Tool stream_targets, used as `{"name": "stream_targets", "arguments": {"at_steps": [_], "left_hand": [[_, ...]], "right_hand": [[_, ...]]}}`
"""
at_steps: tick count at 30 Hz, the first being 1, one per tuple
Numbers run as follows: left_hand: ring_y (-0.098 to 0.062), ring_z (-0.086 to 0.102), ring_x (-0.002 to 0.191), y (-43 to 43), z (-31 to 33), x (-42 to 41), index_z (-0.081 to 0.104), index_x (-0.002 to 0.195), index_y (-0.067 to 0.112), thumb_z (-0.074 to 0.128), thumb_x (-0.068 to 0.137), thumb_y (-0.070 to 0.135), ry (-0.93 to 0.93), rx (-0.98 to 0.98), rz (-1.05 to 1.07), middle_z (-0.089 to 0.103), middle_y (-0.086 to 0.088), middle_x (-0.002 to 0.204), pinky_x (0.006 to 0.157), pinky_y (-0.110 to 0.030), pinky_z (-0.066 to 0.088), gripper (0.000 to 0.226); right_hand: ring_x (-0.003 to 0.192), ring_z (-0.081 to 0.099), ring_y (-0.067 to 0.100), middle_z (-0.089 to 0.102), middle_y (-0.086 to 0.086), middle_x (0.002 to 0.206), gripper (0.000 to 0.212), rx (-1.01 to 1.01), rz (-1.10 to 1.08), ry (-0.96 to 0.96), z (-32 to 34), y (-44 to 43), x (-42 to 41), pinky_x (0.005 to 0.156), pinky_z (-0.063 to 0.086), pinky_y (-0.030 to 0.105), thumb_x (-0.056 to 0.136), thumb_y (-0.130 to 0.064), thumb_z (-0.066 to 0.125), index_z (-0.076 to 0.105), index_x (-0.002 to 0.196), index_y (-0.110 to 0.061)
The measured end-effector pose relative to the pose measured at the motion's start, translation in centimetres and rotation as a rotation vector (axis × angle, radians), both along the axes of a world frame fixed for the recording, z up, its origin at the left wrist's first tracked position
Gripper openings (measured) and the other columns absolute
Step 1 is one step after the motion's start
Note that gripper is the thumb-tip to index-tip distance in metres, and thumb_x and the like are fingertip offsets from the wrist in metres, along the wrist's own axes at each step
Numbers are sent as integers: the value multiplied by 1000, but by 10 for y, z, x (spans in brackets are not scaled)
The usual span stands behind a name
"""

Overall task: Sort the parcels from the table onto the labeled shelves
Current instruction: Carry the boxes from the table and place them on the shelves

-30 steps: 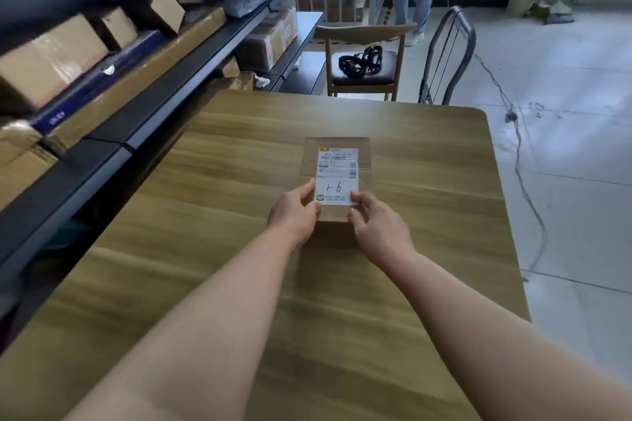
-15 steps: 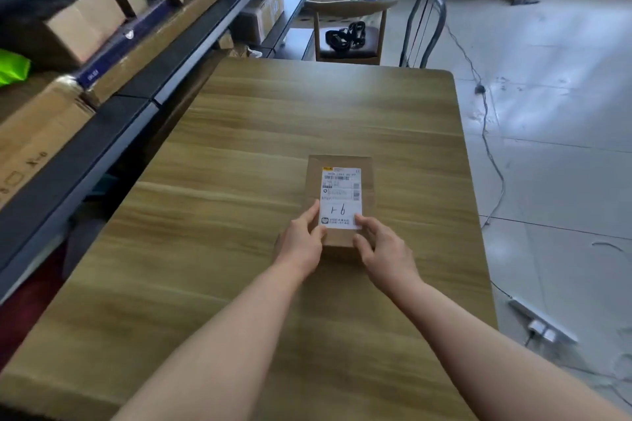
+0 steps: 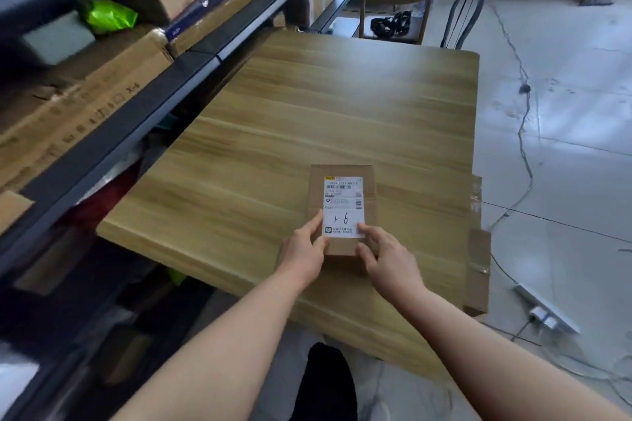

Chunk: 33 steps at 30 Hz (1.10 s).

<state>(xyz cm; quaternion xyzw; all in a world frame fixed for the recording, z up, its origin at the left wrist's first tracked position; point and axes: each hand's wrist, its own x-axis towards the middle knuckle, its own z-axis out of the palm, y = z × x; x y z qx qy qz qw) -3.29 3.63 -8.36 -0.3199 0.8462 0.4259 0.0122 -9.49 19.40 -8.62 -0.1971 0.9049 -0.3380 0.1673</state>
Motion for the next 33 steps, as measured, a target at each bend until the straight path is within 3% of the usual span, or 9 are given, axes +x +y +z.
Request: {"name": "stream_targets", "arguments": {"at_steps": [7, 13, 18, 23, 29, 33], "left_hand": [[-20, 50, 128, 24, 1, 59, 34, 144, 49, 55, 96, 33, -40, -14, 3, 51, 12, 142, 104, -30, 40, 55], [-20, 50, 127, 15, 1, 58, 24, 147, 50, 58, 93, 34, -84, 30, -58, 51, 9, 143, 102, -28, 38, 67], [-19, 48, 127, -1, 1, 45, -2, 151, 46, 67, 85, 22, -136, 259, -90, 42, 4, 150, 109, -33, 37, 99], [-17, 49, 126, -11, -5, 35, -15, 146, 51, 67, 83, 15, -162, 365, -143, 39, 4, 151, 107, -32, 39, 110], [-14, 50, 123, -11, -3, 33, -12, 146, 52, 70, 82, 11, -137, 385, -93, 41, 6, 149, 102, -26, 41, 112], [-14, 51, 122, 1, -2, 40, -5, 151, 45, 70, 83, 13, -92, 386, 43, 45, 7, 146, 107, -32, 41, 106]], "right_hand": [[136, 37, 15, 46, -6, 144, 41, 9, 52, -24, -1, 27, 47, 101, 37, 33, 96, -33, 51, 45, 135, -38], [124, 48, 16, 44, -4, 143, 46, 32, 13, -93, 2, 19, 45, 87, 38, 27, 94, -30, 53, 40, 137, -40], [134, 40, 19, 39, -2, 149, 63, 65, -63, -105, 11, 4, 25, 105, 38, 38, 91, -30, 59, 29, 146, -38], [133, 41, 18, 36, -6, 152, 69, -50, -147, -242, 3, -7, 23, 105, 34, 32, 93, -18, 56, 22, 149, -38], [133, 41, 16, 33, -12, 152, 69, -57, -84, -288, -2, -1, 15, 101, 36, 35, 95, -27, 54, 14, 147, -49], [133, 41, 14, 30, -15, 153, 68, -55, -10, -240, 1, 3, 15, 96, 38, 33, 95, -32, 53, 13, 148, -48]]}}
